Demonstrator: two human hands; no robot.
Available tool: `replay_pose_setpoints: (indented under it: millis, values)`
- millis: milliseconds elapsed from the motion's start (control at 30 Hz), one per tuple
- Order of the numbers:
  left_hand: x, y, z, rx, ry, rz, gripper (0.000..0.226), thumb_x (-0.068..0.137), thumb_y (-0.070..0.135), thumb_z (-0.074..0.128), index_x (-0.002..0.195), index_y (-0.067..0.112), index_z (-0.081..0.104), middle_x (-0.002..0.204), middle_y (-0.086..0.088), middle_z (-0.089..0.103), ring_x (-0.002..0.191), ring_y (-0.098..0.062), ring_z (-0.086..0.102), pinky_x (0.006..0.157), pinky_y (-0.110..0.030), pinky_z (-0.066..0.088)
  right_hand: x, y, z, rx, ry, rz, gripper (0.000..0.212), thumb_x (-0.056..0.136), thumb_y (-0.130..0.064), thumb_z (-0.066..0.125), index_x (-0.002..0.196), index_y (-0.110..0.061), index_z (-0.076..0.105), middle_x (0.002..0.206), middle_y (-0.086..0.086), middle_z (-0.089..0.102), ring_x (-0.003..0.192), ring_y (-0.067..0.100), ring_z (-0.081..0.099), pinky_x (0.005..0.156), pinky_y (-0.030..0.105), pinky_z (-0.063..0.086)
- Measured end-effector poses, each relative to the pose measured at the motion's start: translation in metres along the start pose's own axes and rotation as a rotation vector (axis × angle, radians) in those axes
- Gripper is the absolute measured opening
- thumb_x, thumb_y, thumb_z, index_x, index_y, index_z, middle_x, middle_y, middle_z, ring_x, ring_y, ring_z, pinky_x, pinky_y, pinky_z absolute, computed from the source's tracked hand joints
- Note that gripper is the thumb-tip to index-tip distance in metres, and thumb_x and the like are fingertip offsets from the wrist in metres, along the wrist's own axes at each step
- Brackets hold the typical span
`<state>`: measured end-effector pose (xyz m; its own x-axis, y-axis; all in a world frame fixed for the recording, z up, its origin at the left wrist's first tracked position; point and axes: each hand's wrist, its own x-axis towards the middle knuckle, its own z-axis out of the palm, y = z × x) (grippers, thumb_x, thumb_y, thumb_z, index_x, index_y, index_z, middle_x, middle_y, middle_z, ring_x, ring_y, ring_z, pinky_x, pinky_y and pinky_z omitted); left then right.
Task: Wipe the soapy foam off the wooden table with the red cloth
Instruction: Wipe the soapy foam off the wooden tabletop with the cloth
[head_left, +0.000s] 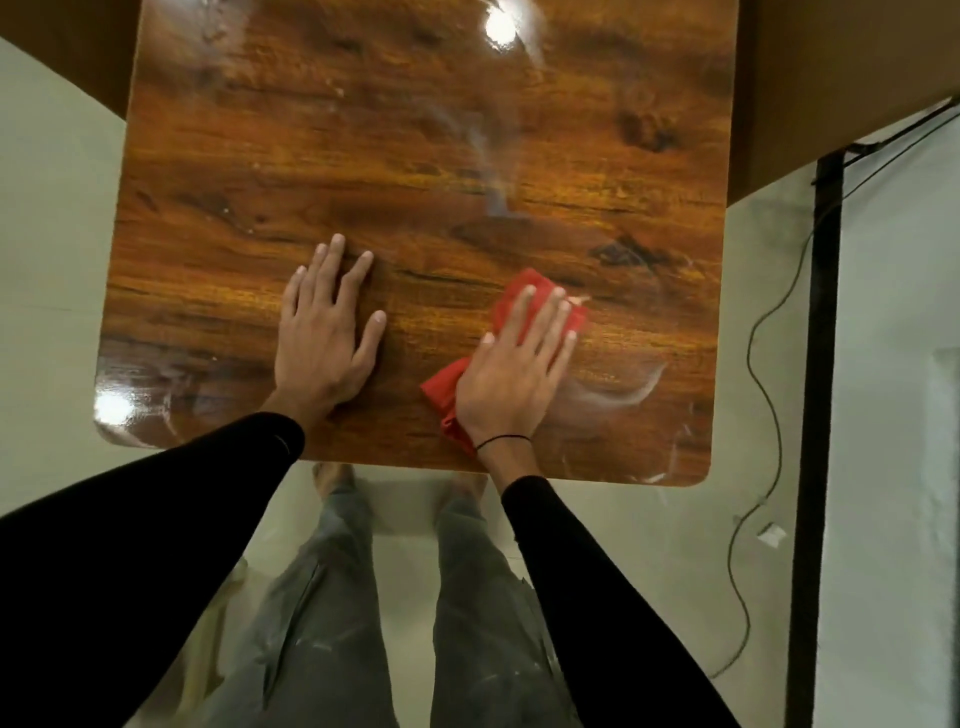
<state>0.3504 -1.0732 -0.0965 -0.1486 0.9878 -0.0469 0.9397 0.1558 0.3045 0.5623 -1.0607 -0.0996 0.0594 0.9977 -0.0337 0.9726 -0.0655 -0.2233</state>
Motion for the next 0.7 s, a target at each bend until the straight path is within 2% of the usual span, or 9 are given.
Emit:
replay_pose_setpoints:
  millis: [100,233,367,500,600,700]
  values:
    - [0.0,0.0,0.001,0.006,0.004,-0.01,0.072,0.111,0.056,0.041,0.174,0.025,0.028,0.185,-0.01,0.016,0.171,-0.03,0.014,0.138,-0.05,0.009,-0.006,-0.004,0.004,0.046,-0.079,-0.271,0.073,0.116,-0.04,0.032,0.18,-0.012,0.01,0.188,0.018,0.0,0.175,0.036,0.001,0.14,0.058,0.007]
    - [-0.001,-0.002,0.004,0.008,0.016,-0.007,0.076,0.109,0.061,0.044,0.174,0.025,0.027,0.185,-0.009,0.014,0.171,-0.03,0.014,0.137,-0.047,0.007,-0.01,0.042,-0.005,0.026,-0.19,-0.553,0.071,0.116,-0.039,0.035,0.18,-0.017,0.015,0.188,0.013,0.004,0.175,0.033,0.004,0.14,0.058,0.01]
    - [0.0,-0.004,0.003,-0.004,0.019,-0.001,0.079,0.107,0.063,0.046,0.174,0.024,0.027,0.185,-0.01,0.014,0.171,-0.032,0.014,0.137,-0.05,0.008,0.011,0.102,-0.023,-0.012,-0.24,-0.59,0.071,0.115,-0.036,0.036,0.181,-0.021,0.014,0.189,0.009,0.004,0.175,0.028,0.0,0.141,0.057,0.007]
    - [-0.001,-0.001,0.001,-0.012,0.019,-0.007,0.08,0.107,0.061,0.049,0.174,0.021,0.029,0.185,-0.012,0.014,0.171,-0.032,0.014,0.137,-0.051,0.009,0.055,0.141,-0.035,-0.079,-0.168,-0.396,0.072,0.113,-0.035,0.036,0.181,-0.023,0.013,0.189,0.007,0.002,0.175,0.026,-0.001,0.141,0.056,0.008]
    - [0.0,-0.003,0.001,-0.007,0.015,-0.003,0.08,0.107,0.06,0.049,0.174,0.021,0.029,0.185,-0.013,0.015,0.171,-0.033,0.015,0.137,-0.051,0.01,0.056,0.15,-0.04,-0.071,-0.069,-0.094,0.071,0.112,-0.032,0.035,0.18,-0.021,0.016,0.188,0.01,0.008,0.175,0.03,0.005,0.142,0.054,0.006]
    - [0.0,-0.005,0.002,0.0,0.018,-0.003,0.08,0.107,0.06,0.049,0.174,0.021,0.029,0.185,-0.013,0.015,0.171,-0.034,0.015,0.137,-0.051,0.009,0.035,0.13,-0.033,-0.051,0.042,0.311,0.07,0.113,-0.033,0.036,0.179,-0.017,0.02,0.187,0.015,0.012,0.174,0.035,0.01,0.14,0.058,0.011]
